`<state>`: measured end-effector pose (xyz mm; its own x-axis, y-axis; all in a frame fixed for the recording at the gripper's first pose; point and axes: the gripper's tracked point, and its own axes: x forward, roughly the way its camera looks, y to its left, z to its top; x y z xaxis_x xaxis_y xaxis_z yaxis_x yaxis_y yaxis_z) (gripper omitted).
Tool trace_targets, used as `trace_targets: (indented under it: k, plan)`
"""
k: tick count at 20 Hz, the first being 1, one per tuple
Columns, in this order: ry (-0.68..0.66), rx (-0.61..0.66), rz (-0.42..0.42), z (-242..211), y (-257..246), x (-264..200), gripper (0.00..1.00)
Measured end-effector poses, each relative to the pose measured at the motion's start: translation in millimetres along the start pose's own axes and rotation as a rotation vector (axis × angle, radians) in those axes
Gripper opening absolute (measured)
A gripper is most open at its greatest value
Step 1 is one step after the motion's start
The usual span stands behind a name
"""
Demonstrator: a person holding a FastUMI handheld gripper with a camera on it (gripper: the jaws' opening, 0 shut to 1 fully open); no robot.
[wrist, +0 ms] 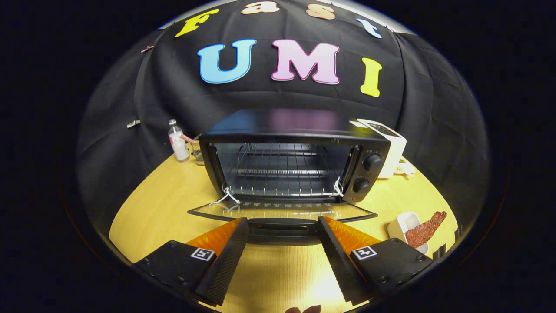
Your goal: Open the toaster oven, put the food inside, and close the toaster oven door.
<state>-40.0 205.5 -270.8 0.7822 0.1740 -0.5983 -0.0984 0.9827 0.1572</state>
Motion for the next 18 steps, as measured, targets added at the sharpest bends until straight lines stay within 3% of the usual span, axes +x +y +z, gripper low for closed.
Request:
trace_targets:
  k: [11,18]
  plan:
    - [0.18,-0.017,0.023,-63,-8,1,0.98]
    - [0.084,-0.047,0.114,-27,-28,-49,0.98]
